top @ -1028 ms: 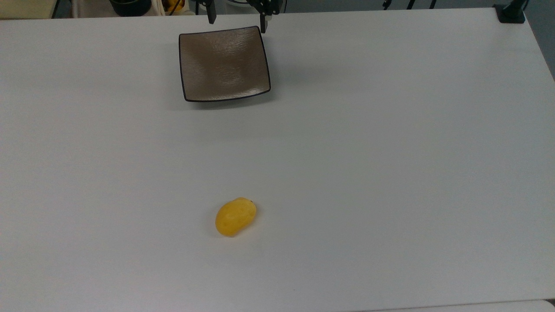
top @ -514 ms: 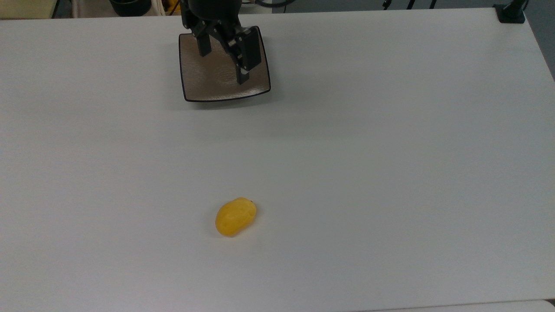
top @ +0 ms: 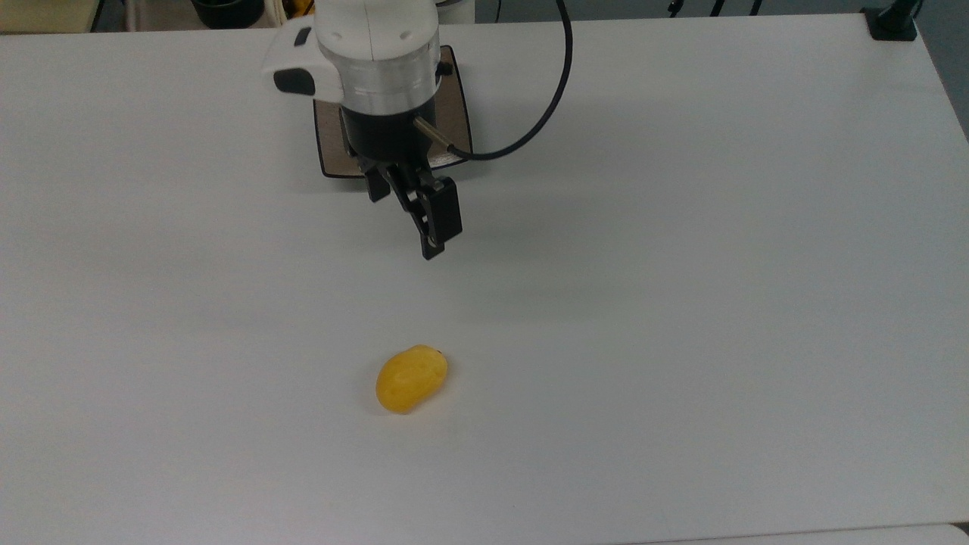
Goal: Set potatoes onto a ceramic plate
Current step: 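Move the open gripper over the yellow potato and lower it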
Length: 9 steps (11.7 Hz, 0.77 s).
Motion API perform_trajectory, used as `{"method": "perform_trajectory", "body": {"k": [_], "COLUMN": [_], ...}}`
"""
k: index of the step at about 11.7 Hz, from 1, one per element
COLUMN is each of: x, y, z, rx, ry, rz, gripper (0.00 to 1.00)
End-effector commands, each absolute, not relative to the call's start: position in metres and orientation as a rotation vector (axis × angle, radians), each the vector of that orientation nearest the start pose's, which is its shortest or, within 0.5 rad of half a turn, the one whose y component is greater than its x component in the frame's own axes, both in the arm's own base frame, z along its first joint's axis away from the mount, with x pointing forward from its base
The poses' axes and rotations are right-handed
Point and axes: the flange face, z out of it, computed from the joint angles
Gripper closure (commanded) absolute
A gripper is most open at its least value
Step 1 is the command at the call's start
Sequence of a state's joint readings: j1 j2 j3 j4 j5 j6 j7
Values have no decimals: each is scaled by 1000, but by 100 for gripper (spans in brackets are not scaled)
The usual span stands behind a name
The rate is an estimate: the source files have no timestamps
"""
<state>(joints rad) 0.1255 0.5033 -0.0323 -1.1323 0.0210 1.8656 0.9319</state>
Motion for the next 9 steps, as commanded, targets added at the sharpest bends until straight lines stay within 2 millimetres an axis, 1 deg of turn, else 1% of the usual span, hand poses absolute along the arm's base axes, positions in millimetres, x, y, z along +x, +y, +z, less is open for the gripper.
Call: {"method": "perform_trajectory", "body": {"k": [1,2,3,4,6,7,9], "x": [752,759,766,772,779,783,789], "y": [80,83,83,84,84,83,82], "z": [506,486,460,443,419,400,381], "rx": [-2639,-2634,-2644,-2644,-2624,-2629,-2623], "ry": [1271,1271,1281,1284,1309,1313,1307], "rz": [-343,-343,-326,-330,-343,-341,-377], "gripper": [0,0,0,0,0,0,0]}}
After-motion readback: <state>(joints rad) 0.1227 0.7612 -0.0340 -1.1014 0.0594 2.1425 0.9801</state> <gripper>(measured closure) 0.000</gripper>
